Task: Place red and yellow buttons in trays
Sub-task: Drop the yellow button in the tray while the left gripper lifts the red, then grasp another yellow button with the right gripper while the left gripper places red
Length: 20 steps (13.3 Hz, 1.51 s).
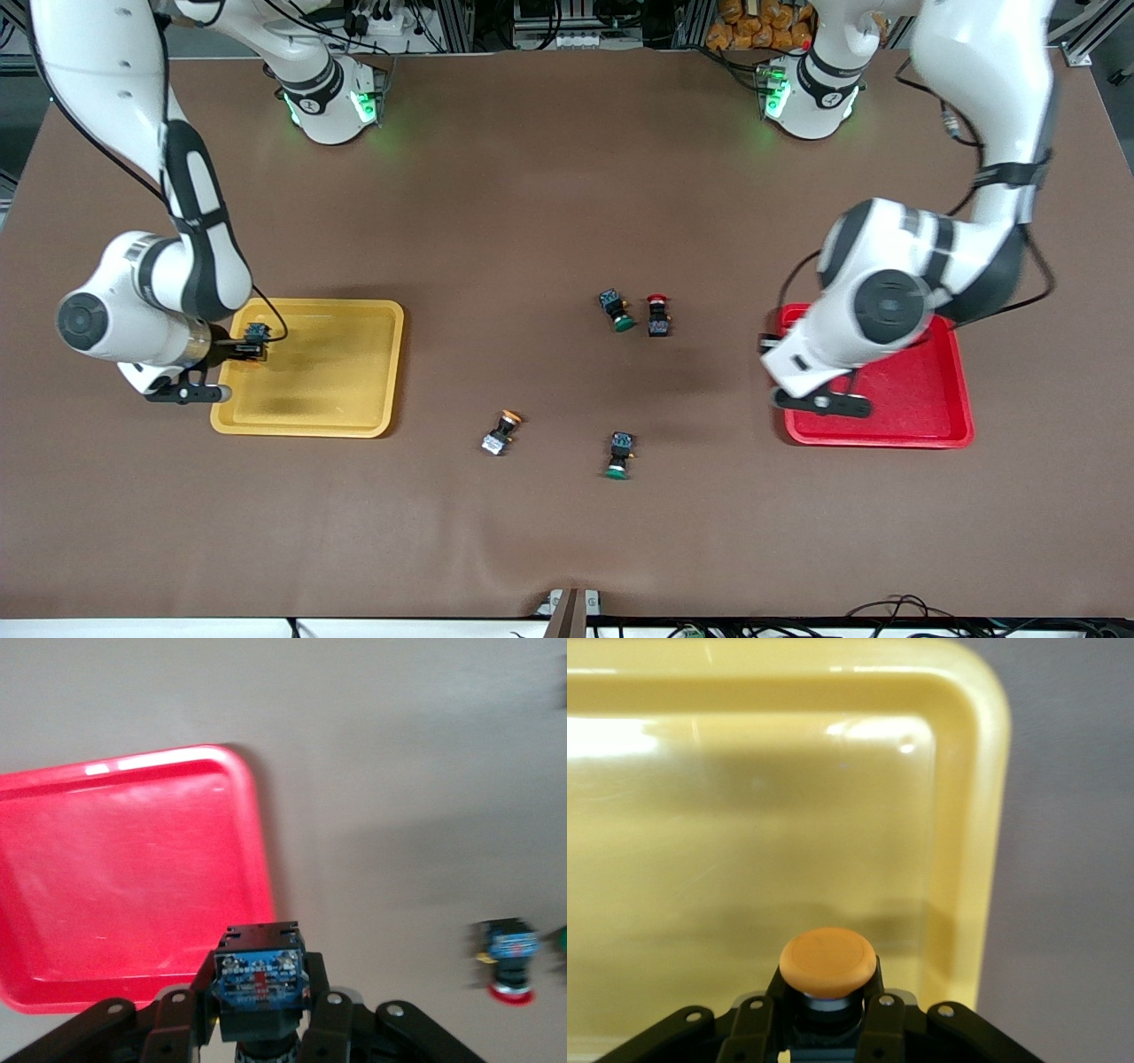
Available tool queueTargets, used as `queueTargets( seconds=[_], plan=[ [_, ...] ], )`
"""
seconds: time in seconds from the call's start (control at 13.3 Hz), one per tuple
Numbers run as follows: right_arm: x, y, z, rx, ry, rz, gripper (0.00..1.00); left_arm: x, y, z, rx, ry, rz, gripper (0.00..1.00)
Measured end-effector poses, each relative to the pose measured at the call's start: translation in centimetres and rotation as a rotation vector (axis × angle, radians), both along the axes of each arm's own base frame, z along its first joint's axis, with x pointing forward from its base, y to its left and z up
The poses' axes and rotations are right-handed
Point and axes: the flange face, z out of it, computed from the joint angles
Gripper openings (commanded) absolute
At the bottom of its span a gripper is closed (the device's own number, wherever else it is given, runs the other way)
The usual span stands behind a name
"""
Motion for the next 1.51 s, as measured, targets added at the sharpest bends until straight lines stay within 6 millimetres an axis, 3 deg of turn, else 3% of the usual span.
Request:
queueTargets(
  seconds=[0.15, 0.23, 0.38, 0.45, 0.6, 0.75, 0.9, 1.06, 1.13, 1.21, 1.28, 1.36, 1.51],
  plan=[
    [0.0, 0.3, -0.9, 0.001, 0.002, -0.001, 0.48, 0.8, 5.9, -0.3, -0.009, 0.019, -0.007, 0.17],
    [0.1, 0.4, -0.9, 0.003, -0.001, -0.001, 0.99, 1.1, 9.0, -0.8, -0.014, 0.03, 0.0, 0.17],
    [0.3, 0.5, -0.6, 0.006, -0.007, 0.006, 1.0, 1.0, 13.9, -2.5, -0.026, 0.028, 0.03, 0.18],
    [0.4, 0.6, -0.4, 0.01, -0.007, 0.012, 1.0, 0.8, 15.5, -3.8, -0.032, 0.017, 0.036, 0.18],
    [1.0, 1.2, 1.6, 0.036, 0.017, 0.023, 1.0, 0.1, 16.7, -6.9, -0.041, -0.002, 0.03, 0.19],
    [2.6, 2.6, 6.9, 0.082, 0.032, 0.049, 1.0, -0.8, 17.3, -10.3, -0.054, -0.036, 0.028, 0.2],
    [4.8, 5.8, 14.0, 0.111, 0.025, 0.043, 1.0, -1.4, 18.8, -13.3, -0.044, -0.061, 0.008, 0.22],
    [6.5, 11.5, 19.5, 0.095, -0.011, -0.042, 1.0, -1.5, 20.7, -14.9, -0.033, -0.078, -0.008, 0.25],
    [6.6, 15.1, 20.2, 0.08, -0.016, -0.092, 1.0, -1.4, 21.4, -15.5, -0.034, -0.086, -0.007, 0.3],
    [6.5, 19.0, 19.9, 0.068, -0.017, -0.146, 1.0, -1.4, 21.8, -16.1, -0.038, -0.092, -0.007, 0.44],
    [6.6, 23.0, 19.0, 0.069, -0.029, -0.215, 1.0, -1.4, 21.8, -16.6, -0.043, -0.097, -0.011, 0.66],
    [7.0, 26.8, 18.0, 0.075, -0.05, -0.298, 1.0, -1.4, 21.7, -16.9, -0.047, -0.099, -0.012, 0.82],
    [7.8, 33.6, 15.6, 0.082, -0.128, -0.464, 1.0, -1.3, 21.4, -17.0, -0.05, -0.104, -0.017, 0.89]
  ],
)
